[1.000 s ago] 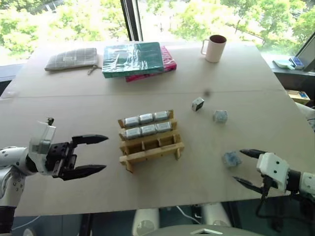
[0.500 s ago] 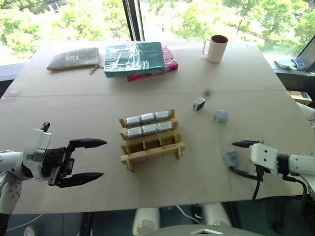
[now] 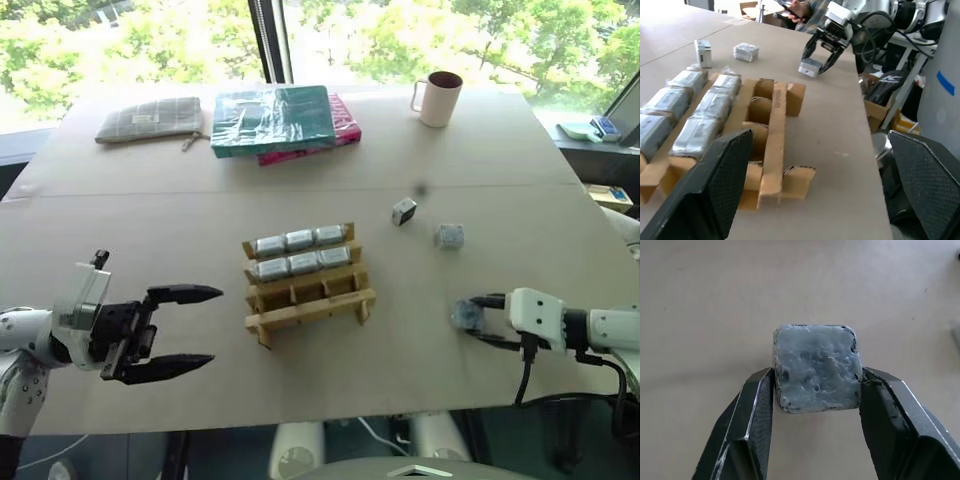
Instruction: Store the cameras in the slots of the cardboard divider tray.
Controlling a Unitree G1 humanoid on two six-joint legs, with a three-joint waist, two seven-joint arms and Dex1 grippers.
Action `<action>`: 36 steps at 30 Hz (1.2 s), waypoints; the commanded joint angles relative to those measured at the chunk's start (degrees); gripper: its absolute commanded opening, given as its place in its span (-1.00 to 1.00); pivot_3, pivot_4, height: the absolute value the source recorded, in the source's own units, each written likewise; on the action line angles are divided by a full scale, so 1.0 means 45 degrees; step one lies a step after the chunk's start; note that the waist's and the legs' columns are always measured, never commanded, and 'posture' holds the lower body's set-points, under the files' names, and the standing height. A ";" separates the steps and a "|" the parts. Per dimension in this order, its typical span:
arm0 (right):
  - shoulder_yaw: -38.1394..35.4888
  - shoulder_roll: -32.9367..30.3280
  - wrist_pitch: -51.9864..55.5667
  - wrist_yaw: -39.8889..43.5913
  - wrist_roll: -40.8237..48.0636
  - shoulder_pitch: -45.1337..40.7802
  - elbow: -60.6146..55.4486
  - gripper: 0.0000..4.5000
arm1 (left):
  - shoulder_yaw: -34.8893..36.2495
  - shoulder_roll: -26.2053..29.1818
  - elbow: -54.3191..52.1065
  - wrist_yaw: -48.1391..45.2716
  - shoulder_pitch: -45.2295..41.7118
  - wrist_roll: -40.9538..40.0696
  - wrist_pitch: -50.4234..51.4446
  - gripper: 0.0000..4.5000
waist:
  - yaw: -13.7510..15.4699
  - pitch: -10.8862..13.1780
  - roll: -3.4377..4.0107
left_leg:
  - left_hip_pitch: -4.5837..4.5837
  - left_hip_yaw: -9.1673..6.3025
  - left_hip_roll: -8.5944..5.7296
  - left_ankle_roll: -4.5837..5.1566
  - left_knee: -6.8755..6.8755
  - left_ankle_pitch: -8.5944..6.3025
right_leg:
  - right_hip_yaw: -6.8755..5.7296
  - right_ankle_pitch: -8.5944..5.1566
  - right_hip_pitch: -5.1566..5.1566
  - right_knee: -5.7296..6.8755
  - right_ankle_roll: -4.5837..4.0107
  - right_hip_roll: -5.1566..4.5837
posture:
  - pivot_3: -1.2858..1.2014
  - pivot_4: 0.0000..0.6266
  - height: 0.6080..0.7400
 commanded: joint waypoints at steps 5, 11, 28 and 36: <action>-0.0174 0.0153 0.1706 -0.2257 -0.0588 -0.3244 -0.4102 -0.14 | -0.0777 0.1719 -0.5222 0.9917 -0.3871 -0.7343 0.7308 1.00 | 0.0070 0.0064 -0.0036 | 0.0001 -0.0030 0.0000 -0.0001 0.0050 0.0000 | 0.0011 0.0001 0.0001 0.0076 0.0003 0.0006 | 0.03 -0.52 1.00; 0.1223 0.0335 0.2116 -0.2517 -0.1432 -0.5368 -0.4573 -0.14 | -0.4576 0.0601 -0.3734 1.6232 -0.8933 -1.2343 0.9438 1.00 | -0.0005 0.0072 -0.0026 | 0.0085 -0.0036 -0.0058 0.0003 0.0051 0.0004 | 0.0098 0.0000 0.0041 0.0141 0.0003 0.0010 | 0.03 -0.52 1.00; 0.2785 0.1914 0.3108 -0.2796 -0.1827 -0.7904 -0.4532 -0.14 | -0.5346 -0.3390 -0.1701 1.8804 -1.0866 -1.1817 1.0509 0.78 | 0.0006 0.0107 -0.0068 | 0.0087 -0.0055 -0.0085 0.0005 0.0062 0.0006 | 0.0163 0.0010 0.0029 0.0167 -0.0013 0.0046 | 0.03 -0.52 1.00; 0.2935 0.2276 0.3964 -0.2804 -0.1650 -0.7837 -0.4883 0.09 | -0.4927 -0.4095 -0.1563 1.8389 -1.1042 -1.1168 1.0934 -0.43 | -0.0001 0.0107 -0.0069 | 0.0081 -0.0062 -0.0086 0.0004 0.0060 0.0006 | 0.0162 0.0029 0.0027 0.0163 -0.0045 0.0049 | 0.03 -0.52 1.00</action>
